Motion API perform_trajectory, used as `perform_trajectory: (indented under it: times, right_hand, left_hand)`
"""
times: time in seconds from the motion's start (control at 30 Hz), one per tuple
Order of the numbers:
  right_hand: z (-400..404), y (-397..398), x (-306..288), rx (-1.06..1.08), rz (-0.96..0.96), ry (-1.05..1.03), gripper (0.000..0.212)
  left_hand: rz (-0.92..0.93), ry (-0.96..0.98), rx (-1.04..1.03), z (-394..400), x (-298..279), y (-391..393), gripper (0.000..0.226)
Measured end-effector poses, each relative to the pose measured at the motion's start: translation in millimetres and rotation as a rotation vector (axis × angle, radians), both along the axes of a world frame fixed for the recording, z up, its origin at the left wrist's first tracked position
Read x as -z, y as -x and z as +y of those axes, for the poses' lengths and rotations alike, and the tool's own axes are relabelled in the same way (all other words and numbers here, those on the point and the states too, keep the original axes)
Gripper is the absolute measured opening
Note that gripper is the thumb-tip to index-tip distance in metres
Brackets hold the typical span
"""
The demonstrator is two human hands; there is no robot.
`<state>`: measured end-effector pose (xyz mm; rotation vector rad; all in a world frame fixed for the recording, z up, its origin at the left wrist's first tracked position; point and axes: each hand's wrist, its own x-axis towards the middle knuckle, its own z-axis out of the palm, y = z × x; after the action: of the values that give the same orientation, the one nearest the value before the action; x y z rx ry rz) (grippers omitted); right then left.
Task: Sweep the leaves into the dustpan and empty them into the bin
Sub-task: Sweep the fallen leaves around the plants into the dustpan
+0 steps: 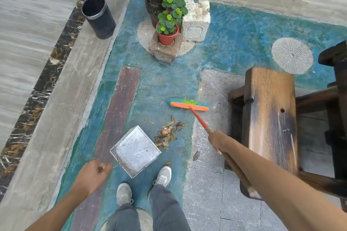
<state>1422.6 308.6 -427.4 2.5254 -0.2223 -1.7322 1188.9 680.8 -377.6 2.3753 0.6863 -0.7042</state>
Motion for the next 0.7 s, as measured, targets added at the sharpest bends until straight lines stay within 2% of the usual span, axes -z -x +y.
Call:
perform_trajectory:
  times: [0.07, 0.13, 0.2, 0.27, 0.33, 0.37, 0.57, 0.7]
  right_hand:
    - [-10.0, 23.8, -3.9, 0.098, -0.037, -0.098, 0.023]
    - [-23.2, 50.8, -7.7, 0.412, -0.062, -0.284, 0.042]
    - [-36.2, 71.8, -17.5, 0.483, -0.074, -0.311, 0.058]
    - [-49.8, 84.1, -28.9, 0.504, -0.057, -0.267, 0.051]
    - [-62.1, 91.0, -38.3, 0.473, -0.014, -0.226, 0.029]
    - [-68.4, 92.4, -40.5, 0.491, -0.014, -0.199, 0.027]
    - [-72.6, 89.9, -35.3, 0.720, -0.237, -0.144, 0.038]
    - [-45.2, 94.4, -33.3, 0.633, -0.255, -0.198, 0.038]
  left_hand:
    - [0.014, -0.005, 0.025, -9.3, 0.7, -4.6, 0.048]
    - [0.022, -0.002, 0.045, -15.5, 2.3, -8.7, 0.047]
    - [0.020, 0.019, 0.057, -20.6, 1.7, -14.6, 0.048]
    - [0.005, 0.028, 0.084, -22.9, 0.3, -18.6, 0.050]
    - [0.002, 0.025, 0.104, -21.3, -2.4, -20.9, 0.050]
    - [0.007, 0.027, 0.103, -19.7, -3.4, -22.0, 0.050]
    - [0.001, 0.045, 0.098, -18.0, -9.7, -25.1, 0.051]
    - [-0.015, 0.062, 0.123, -22.2, -13.1, -23.5, 0.052]
